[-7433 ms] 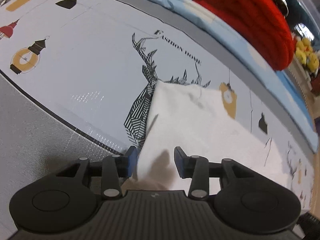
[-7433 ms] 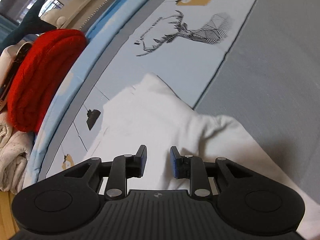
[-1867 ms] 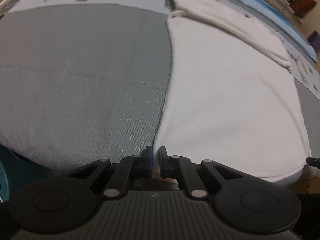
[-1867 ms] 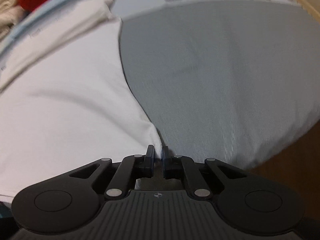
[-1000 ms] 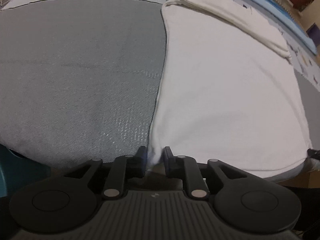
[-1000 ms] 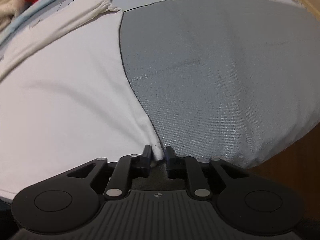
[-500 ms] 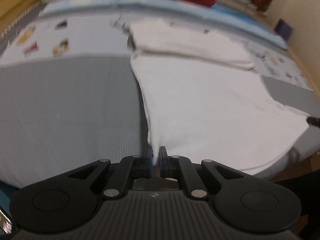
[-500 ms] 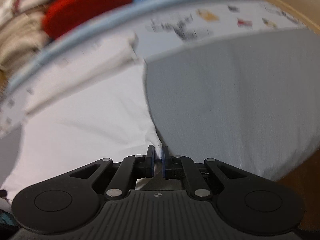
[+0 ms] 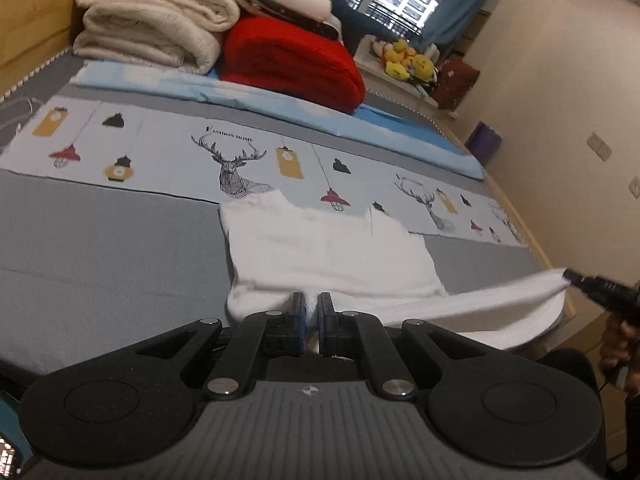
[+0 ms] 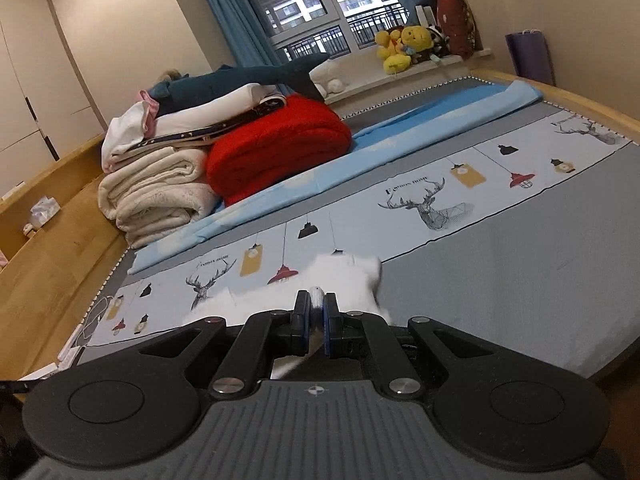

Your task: Fold small clothes

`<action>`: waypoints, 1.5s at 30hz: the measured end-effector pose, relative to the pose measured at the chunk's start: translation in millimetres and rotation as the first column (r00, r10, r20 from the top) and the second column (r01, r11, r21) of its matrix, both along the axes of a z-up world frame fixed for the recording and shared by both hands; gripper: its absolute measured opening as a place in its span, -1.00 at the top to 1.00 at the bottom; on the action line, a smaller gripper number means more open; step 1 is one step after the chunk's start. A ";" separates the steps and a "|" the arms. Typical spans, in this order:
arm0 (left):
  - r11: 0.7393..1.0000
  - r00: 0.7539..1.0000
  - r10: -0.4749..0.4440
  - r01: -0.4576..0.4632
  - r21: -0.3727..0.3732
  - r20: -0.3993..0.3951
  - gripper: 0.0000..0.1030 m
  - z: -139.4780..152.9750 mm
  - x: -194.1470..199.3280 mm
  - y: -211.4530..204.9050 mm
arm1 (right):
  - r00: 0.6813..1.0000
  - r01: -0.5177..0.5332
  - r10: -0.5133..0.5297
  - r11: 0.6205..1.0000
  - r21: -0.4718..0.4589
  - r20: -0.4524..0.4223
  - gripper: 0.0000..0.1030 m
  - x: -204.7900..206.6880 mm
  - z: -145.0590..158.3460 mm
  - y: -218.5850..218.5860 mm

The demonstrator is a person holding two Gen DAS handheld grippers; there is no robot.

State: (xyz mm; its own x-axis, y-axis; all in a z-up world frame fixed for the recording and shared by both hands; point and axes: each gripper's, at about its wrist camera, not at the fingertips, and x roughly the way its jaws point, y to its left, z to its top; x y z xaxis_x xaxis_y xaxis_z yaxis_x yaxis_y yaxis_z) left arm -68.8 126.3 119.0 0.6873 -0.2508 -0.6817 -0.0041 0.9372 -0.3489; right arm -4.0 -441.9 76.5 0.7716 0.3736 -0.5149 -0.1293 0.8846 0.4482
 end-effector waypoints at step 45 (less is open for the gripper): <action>0.964 0.929 0.258 -0.267 0.001 -0.264 0.60 -168.9 233.6 49.9 | 0.949 0.010 -0.103 0.955 -0.295 -0.298 0.66 220.9 -162.7 76.0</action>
